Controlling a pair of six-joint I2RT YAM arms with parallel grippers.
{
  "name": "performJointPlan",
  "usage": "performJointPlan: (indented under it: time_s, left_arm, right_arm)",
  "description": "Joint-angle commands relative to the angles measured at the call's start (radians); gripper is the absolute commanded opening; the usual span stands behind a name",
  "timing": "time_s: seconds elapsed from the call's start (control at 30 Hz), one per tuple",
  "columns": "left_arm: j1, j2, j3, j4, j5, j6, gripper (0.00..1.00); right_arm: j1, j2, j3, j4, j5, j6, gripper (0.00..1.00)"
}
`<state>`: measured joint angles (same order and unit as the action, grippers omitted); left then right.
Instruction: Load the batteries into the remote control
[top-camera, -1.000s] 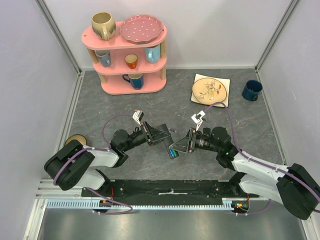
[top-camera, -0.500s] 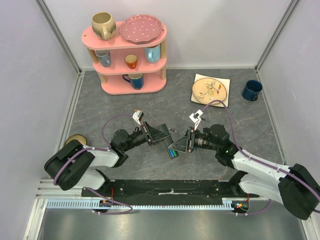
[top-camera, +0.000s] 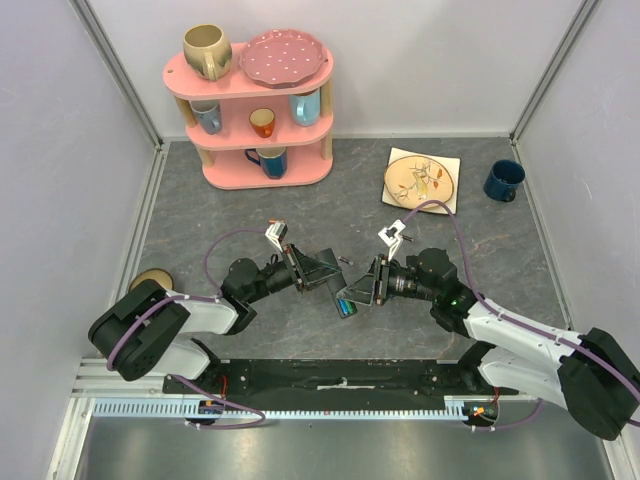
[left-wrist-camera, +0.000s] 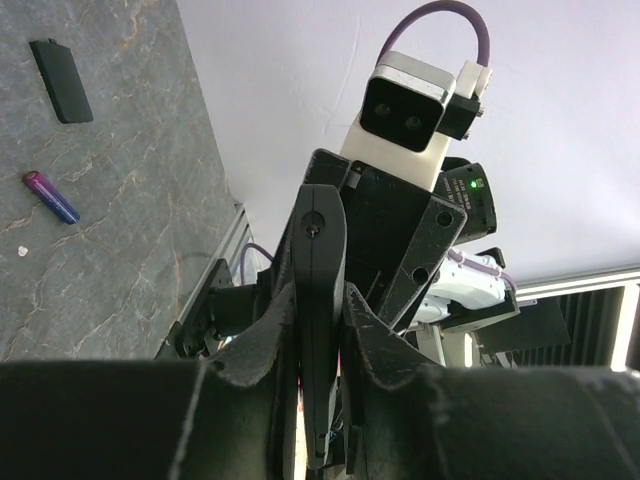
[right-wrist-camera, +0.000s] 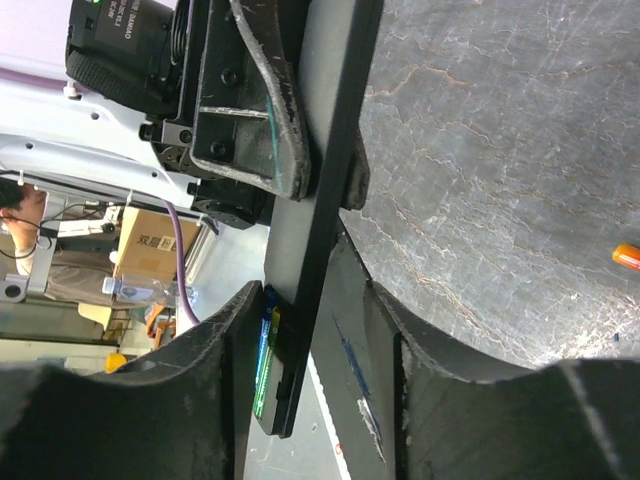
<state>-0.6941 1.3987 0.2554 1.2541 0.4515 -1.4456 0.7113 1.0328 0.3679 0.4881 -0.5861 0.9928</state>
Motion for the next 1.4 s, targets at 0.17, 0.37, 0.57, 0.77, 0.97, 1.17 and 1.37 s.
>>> performJointPlan:
  time_s: [0.17,0.37,0.57,0.77,0.97,1.17,1.37]
  left_arm:
    - [-0.004,-0.003,0.013,0.410,0.015,0.008,0.02]
    - [-0.004,-0.003,0.021,0.410,0.010,0.011,0.02]
    - [-0.004,0.005,0.048,0.409,0.012,0.011,0.02]
    - [-0.004,0.002,0.073,0.396,0.018,0.011,0.02]
    - [-0.004,-0.006,0.076,0.373,0.023,0.017,0.02]
    - [-0.004,-0.007,0.068,0.355,0.024,0.030,0.02]
    - [-0.004,0.003,0.058,0.340,0.027,0.037,0.02]
  right_arm:
    - [-0.003,-0.060,0.037,-0.020,0.040,0.024,0.61]
    - [-0.003,-0.085,0.032,-0.039,-0.007,0.024,0.61]
    - [-0.001,-0.091,0.016,-0.045,-0.047,0.020,0.58]
    - [0.001,-0.097,0.006,-0.074,-0.061,0.001,0.56]
    - [0.000,-0.100,0.003,-0.079,-0.054,-0.002,0.54]
    - [-0.001,-0.125,0.019,-0.106,-0.037,-0.003,0.59]
    - [0.001,-0.142,0.034,-0.152,-0.018,-0.026,0.58]
